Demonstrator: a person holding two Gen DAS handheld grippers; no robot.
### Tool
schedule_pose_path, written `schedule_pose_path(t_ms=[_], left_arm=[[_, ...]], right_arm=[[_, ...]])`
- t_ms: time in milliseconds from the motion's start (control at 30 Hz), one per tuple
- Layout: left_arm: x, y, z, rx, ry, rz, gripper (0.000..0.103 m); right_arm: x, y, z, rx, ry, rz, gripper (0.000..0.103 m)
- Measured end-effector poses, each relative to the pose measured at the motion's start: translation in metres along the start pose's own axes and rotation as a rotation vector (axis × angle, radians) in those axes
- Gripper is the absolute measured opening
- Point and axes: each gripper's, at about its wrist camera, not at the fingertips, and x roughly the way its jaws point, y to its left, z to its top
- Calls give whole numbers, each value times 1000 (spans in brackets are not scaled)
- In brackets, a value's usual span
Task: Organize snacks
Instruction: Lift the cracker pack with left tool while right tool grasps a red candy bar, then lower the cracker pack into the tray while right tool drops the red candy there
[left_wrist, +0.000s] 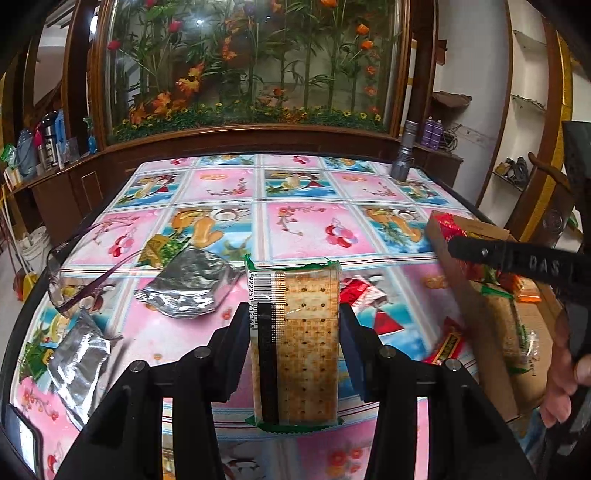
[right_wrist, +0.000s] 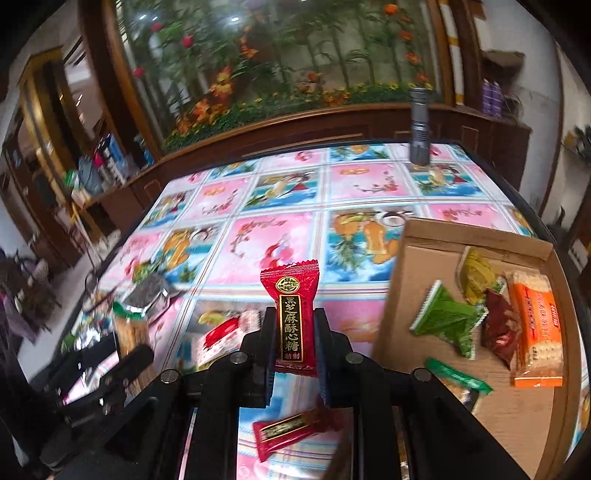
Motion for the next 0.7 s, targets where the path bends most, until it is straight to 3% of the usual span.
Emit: schedule_pose_path(t_ms=[233,467,700], left_arm=[[-1,-34,10,1,-2,-71,45],[-16,-87,38,16,-33,-233,45],[6,-159,43,46,66,-403,45]], right_arm=[[-18,-51,16,142,-50,-14,19],[-40,-120,25,306,-93,-50,19],[-47,-164,24,400,-82,-112,19]])
